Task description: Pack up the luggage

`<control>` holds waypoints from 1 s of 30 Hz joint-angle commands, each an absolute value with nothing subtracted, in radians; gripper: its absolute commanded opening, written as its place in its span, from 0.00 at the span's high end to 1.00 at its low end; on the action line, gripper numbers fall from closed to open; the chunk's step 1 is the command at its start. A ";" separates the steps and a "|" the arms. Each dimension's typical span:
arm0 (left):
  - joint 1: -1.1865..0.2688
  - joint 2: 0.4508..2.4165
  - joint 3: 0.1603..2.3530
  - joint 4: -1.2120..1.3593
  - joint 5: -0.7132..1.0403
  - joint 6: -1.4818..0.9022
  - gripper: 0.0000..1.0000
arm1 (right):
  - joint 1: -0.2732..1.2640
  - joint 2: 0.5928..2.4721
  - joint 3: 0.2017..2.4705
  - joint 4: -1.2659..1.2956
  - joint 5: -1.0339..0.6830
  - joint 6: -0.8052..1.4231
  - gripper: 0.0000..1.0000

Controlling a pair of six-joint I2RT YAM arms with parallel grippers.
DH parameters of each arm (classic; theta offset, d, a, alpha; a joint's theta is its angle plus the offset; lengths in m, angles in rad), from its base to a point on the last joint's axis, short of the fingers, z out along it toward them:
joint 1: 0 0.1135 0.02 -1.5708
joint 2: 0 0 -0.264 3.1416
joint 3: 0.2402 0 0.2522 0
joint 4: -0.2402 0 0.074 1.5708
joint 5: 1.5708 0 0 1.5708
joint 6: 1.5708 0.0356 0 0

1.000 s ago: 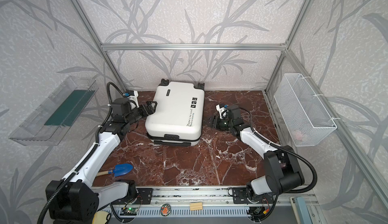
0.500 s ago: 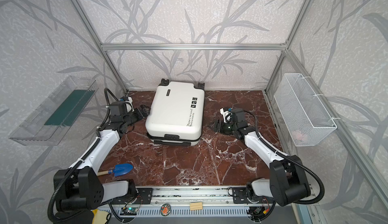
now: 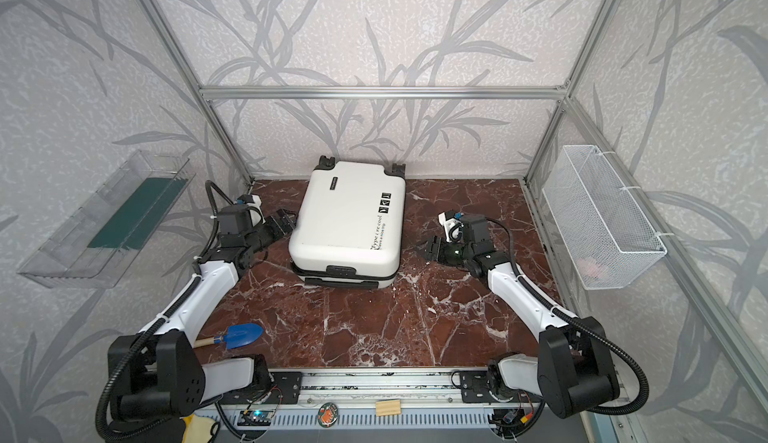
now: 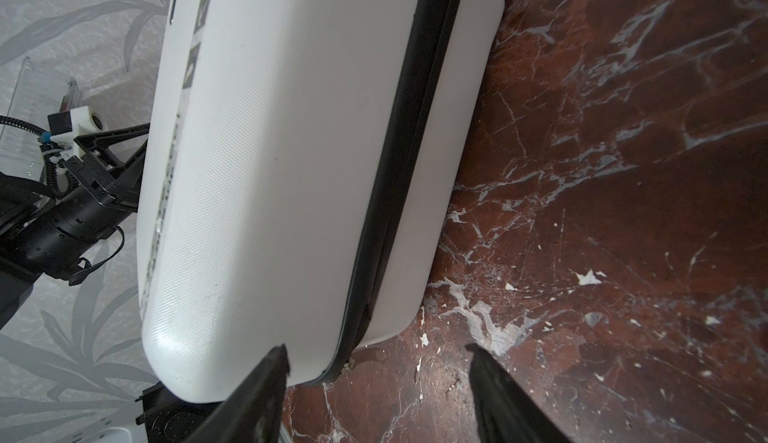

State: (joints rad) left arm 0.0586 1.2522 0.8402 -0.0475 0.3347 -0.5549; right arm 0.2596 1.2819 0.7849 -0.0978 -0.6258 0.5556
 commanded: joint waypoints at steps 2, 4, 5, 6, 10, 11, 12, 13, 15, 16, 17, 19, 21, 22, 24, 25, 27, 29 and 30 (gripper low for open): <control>-0.032 1.225 0.801 -0.105 0.407 -0.563 0.07 | 0.255 1.233 0.771 -0.127 -0.626 0.541 0.31; -0.064 1.208 0.798 -0.101 0.394 -0.571 0.07 | 0.253 1.218 0.763 -0.126 -0.622 0.536 0.31; -0.076 1.201 0.798 -0.099 0.389 -0.575 0.07 | 0.252 1.211 0.756 -0.121 -0.620 0.536 0.31; -0.091 1.194 0.796 -0.096 0.384 -0.583 0.07 | 0.251 1.204 0.747 -0.110 -0.620 0.536 0.31; -0.132 1.173 0.802 -0.087 0.381 -0.603 0.07 | 0.250 1.176 0.701 -0.066 -0.626 0.521 0.31; -0.132 1.162 0.802 -0.091 0.375 -0.604 0.07 | 0.250 1.170 0.693 -0.058 -0.629 0.512 0.31; -0.132 1.147 0.806 -0.100 0.359 -0.601 0.07 | 0.250 1.165 0.678 -0.047 -0.629 0.506 0.31; -0.131 1.129 0.812 -0.117 0.337 -0.589 0.07 | 0.250 1.160 0.661 -0.032 -0.629 0.505 0.31; -0.127 1.100 0.834 -0.157 0.297 -0.561 0.06 | 0.250 1.157 0.635 -0.010 -0.633 0.504 0.31; -0.121 1.092 0.850 -0.181 0.284 -0.545 0.06 | 0.250 1.157 0.627 -0.009 -0.632 0.502 0.31; -0.114 1.089 0.866 -0.203 0.279 -0.534 0.05 | 0.250 1.156 0.621 -0.010 -0.625 0.502 0.31; -0.090 1.096 0.900 -0.246 0.270 -0.509 0.05 | 0.250 1.160 0.607 -0.007 -0.617 0.503 0.31; -0.058 1.117 0.931 -0.286 0.258 -0.501 0.05 | 0.250 1.166 0.601 0.000 -0.617 0.505 0.31; -0.037 1.135 0.948 -0.307 0.255 -0.500 0.05 | 0.250 1.168 0.601 -0.001 -0.616 0.505 0.31; -0.008 1.169 0.978 -0.344 0.230 -0.494 0.05 | 0.250 1.168 0.600 0.000 -0.611 0.508 0.31; 0.006 1.193 0.992 -0.364 0.214 -0.493 0.05 | 0.250 1.167 0.601 0.000 -0.606 0.509 0.31; 0.036 1.240 1.017 -0.390 0.202 -0.497 0.05 | 0.250 1.167 0.603 -0.002 -0.596 0.511 0.31; 0.059 1.280 1.031 -0.408 0.197 -0.501 0.05 | 0.250 1.167 0.605 -0.001 -0.592 0.511 0.31; 0.066 1.300 1.038 -0.417 0.191 -0.503 0.05 | 0.250 1.170 0.607 -0.005 -0.590 0.511 0.31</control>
State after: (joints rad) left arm 0.0471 1.2602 1.0119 -0.3283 0.2295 -0.5148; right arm 0.2539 1.1767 0.6044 -0.0231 -0.6025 0.5220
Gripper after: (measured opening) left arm 0.950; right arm 0.692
